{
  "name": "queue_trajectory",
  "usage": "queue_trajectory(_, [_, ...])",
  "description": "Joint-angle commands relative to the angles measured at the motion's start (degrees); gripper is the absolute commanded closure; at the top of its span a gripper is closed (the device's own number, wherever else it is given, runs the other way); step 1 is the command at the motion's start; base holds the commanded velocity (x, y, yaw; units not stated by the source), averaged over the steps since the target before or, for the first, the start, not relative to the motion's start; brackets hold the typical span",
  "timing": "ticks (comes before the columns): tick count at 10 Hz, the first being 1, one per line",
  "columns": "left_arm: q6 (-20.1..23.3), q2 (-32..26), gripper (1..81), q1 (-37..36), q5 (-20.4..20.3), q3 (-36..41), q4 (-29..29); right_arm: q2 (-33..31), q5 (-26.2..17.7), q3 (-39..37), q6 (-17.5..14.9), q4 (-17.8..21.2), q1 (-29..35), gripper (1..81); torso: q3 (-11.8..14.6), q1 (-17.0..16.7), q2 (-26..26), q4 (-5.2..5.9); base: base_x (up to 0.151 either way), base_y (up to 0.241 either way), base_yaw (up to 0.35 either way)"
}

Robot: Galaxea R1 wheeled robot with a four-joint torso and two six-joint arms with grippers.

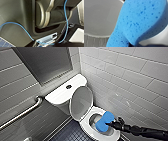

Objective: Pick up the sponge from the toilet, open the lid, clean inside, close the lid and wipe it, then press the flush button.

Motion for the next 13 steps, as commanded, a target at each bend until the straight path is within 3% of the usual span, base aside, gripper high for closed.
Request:
queue_trajectory(1, [0.3, -0.4, 1.0, 1.8, 5.8, 1.1, 0.4, 8.6, -11.3, -8.4, 0.3, -0.9, 11.2, 81.1, 1.3, 0.0, 0.0, 1.38, 0.0, 0.0, 0.0])
queue_trajectory(2, [0.2, -0.6, 1.0, 1.8, 5.8, 1.1, 0.3, 10.5, -11.3, -10.1, 0.4, -0.9, 10.9, 81.1, 1.9, 0.0, 0.0, 5.44, 0.0, 0.0, 0.0])
queue_trajectory(4, [0.2, -0.6, 1.0, 1.8, 5.8, 1.1, 0.3, 13.4, -11.4, -13.4, 0.4, -0.8, 11.2, 81.1, 2.4, 0.0, 0.0, 7.11, 0.0, 0.0, 0.0])
queue_trajectory(5, [0.2, -0.7, 1.0, 1.8, 5.8, 1.1, 0.2, 14.5, -11.2, -14.2, 0.4, -0.9, 11.3, 81.1, 2.8, 0.0, 0.0, 8.94, 0.0, 0.0, 0.0])
queue_trajectory(6, [0.2, -0.7, 1.0, 1.8, 5.8, 1.1, 0.1, 15.7, -10.9, -15.9, 0.4, -0.8, 11.4, 81.1, 1.5, 0.0, 0.0, 5.49, 0.0, 0.0, 0.0])
queue_trajectory(7, [0.2, -0.7, 1.0, 1.8, 5.8, 1.1, 0.0, 17.9, -10.3, -19.0, 0.9, -0.6, 11.0, 81.1, 1.8, 0.0, 0.0, 7.35, 0.0, 0.0, 0.0])
queue_trajectory(8, [0.2, -0.9, 1.0, 1.8, 5.8, 1.1, 0.0, 19.2, -9.7, -21.2, 3.0, -0.5, 9.9, 81.1, 1.9, 0.0, 0.0, 8.26, 0.0, 0.0, 0.0])
queue_trajectory(10, [0.2, -0.9, 1.0, 1.8, 5.8, 1.1, -0.1, 23.1, -4.6, -28.2, 12.5, -0.7, 6.6, 81.1, 1.9, 0.0, 0.0, 8.48, 0.0, 0.0, 0.0])
queue_trajectory(13, [0.2, -1.0, 1.0, 1.9, 5.9, 1.1, -0.1, 25.5, -4.3, -31.9, 13.6, -0.9, 4.4, 81.1, 1.9, 0.0, 0.0, 8.48, 0.0, 0.0, 0.0])
